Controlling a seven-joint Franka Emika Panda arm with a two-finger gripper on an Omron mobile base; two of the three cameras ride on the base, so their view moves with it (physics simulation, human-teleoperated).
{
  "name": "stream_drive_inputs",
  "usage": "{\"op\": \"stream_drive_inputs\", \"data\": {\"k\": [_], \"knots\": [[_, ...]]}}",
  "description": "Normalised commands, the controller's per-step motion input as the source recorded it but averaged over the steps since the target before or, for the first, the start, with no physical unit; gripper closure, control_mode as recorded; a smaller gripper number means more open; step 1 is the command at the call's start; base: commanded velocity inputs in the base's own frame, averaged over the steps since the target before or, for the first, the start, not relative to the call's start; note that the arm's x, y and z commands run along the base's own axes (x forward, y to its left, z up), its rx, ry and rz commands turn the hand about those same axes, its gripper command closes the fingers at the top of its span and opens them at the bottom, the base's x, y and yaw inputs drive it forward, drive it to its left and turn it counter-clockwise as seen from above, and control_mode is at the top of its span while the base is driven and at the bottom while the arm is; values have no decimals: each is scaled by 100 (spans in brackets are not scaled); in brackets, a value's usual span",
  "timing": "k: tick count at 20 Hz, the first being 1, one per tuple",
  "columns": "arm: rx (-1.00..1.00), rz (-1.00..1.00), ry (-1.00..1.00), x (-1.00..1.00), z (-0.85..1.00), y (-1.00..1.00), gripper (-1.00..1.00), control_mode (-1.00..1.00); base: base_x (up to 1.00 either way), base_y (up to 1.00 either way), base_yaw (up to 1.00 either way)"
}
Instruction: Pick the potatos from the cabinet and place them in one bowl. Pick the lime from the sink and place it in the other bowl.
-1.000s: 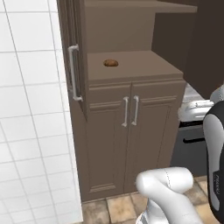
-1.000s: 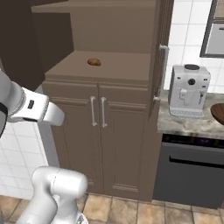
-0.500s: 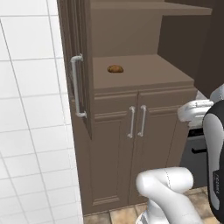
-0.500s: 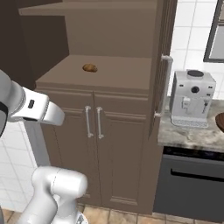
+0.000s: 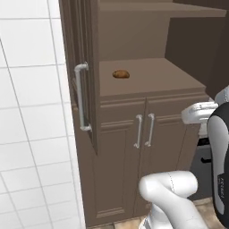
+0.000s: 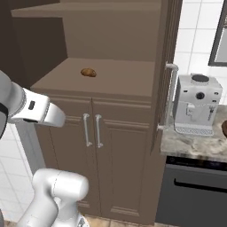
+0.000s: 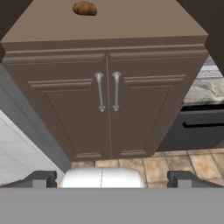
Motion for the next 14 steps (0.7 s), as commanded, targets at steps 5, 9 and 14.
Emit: {"op": "stream_drive_inputs", "data": {"k": [5, 9, 14], "knots": [[0, 0, 0, 0, 0, 0, -100, 100, 35, 20, 0], [0, 0, 0, 0, 0, 0, -100, 100, 36, 21, 0], [0, 0, 0, 0, 0, 0, -100, 100, 38, 22, 0]]}}
